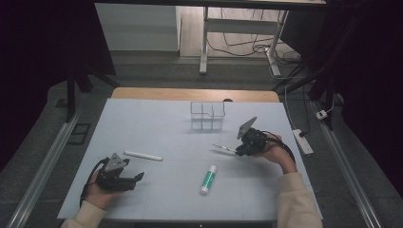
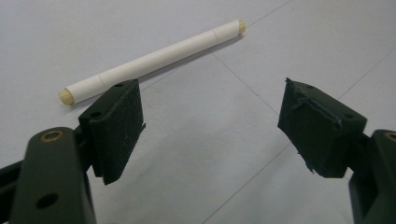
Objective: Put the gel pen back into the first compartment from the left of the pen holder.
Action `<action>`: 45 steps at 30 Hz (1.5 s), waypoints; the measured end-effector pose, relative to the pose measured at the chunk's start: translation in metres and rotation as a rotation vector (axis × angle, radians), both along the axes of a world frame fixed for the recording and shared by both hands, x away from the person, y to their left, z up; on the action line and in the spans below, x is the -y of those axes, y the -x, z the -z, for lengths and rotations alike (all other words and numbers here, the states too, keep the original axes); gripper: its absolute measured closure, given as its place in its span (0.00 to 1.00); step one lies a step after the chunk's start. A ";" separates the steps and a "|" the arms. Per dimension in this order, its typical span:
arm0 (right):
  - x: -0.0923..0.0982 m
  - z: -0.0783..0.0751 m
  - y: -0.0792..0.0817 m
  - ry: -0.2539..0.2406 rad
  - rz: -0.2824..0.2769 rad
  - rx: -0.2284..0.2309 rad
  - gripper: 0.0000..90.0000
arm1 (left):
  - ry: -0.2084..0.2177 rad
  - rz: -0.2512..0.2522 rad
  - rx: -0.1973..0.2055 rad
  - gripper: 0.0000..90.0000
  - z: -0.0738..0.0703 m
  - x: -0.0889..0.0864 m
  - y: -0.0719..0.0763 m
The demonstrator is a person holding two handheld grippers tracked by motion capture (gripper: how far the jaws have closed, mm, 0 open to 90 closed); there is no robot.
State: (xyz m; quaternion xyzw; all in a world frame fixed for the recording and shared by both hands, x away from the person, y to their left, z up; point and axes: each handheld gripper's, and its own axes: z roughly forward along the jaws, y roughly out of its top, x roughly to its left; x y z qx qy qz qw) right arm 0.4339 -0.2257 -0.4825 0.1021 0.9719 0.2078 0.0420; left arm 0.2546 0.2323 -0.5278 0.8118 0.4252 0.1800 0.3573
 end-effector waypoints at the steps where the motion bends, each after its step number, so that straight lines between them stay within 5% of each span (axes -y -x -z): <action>1: 0.000 -0.001 0.001 -0.012 0.009 0.001 0.88 | 0.001 -0.001 0.001 0.24 0.000 0.000 0.000; 9: 0.007 -0.007 0.012 -0.128 0.096 -0.006 0.88 | -0.001 0.005 0.004 0.24 -0.001 0.001 0.001; 14: 0.011 -0.010 0.020 -0.165 0.174 -0.007 0.88 | 0.001 0.006 0.005 0.24 -0.001 0.001 0.001; 26: 0.012 -0.021 0.045 -0.215 0.230 0.034 0.88 | 0.000 0.007 0.006 0.24 -0.002 0.002 0.001; 37: 0.005 -0.031 0.066 -0.263 0.202 0.105 0.88 | -0.001 0.011 0.016 0.24 -0.003 0.004 0.001; 45: -0.010 -0.033 0.071 -0.268 0.155 0.109 0.88 | 0.000 0.030 0.051 0.25 -0.008 0.008 0.004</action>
